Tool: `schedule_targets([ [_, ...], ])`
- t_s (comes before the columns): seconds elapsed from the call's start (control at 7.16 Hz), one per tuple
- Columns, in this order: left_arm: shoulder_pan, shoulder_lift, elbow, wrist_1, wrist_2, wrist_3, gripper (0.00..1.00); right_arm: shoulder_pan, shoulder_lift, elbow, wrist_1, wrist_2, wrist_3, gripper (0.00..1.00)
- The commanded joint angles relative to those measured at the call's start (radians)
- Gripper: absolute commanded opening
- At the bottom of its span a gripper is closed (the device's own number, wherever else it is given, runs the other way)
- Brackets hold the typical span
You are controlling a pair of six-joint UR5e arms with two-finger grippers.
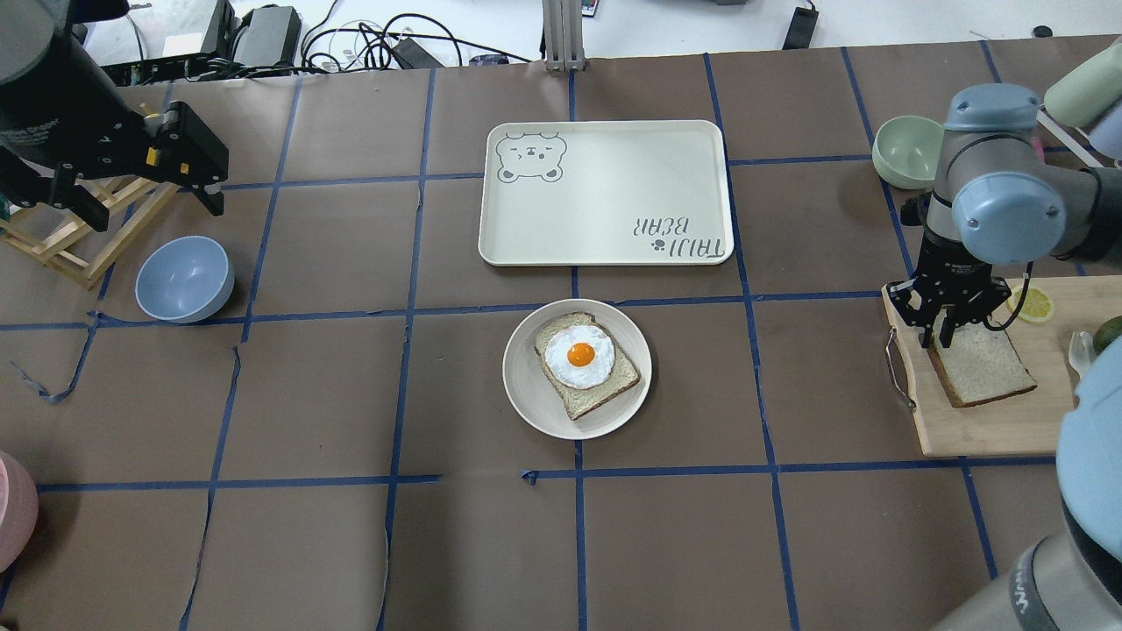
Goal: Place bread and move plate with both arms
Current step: 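Close the right gripper on the bread slice edge while the left arm shifts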
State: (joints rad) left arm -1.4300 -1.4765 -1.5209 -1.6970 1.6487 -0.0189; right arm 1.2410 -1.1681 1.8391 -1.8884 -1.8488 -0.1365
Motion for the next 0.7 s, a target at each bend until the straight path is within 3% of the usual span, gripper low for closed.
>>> schedule_targets([
  [0.0,-0.007,-0.005,-0.004,0.000,0.003,0.007,1.00,0.000,0.007,0.000,0.000,-0.001,0.005,0.26],
  [0.14,-0.007,0.001,-0.005,0.002,0.000,0.001,1.00,0.000,0.007,0.000,0.002,-0.001,0.018,0.00],
  [0.56,-0.009,-0.007,-0.024,0.069,-0.026,-0.009,1.00,0.000,0.005,-0.009,0.003,-0.006,0.008,0.00],
])
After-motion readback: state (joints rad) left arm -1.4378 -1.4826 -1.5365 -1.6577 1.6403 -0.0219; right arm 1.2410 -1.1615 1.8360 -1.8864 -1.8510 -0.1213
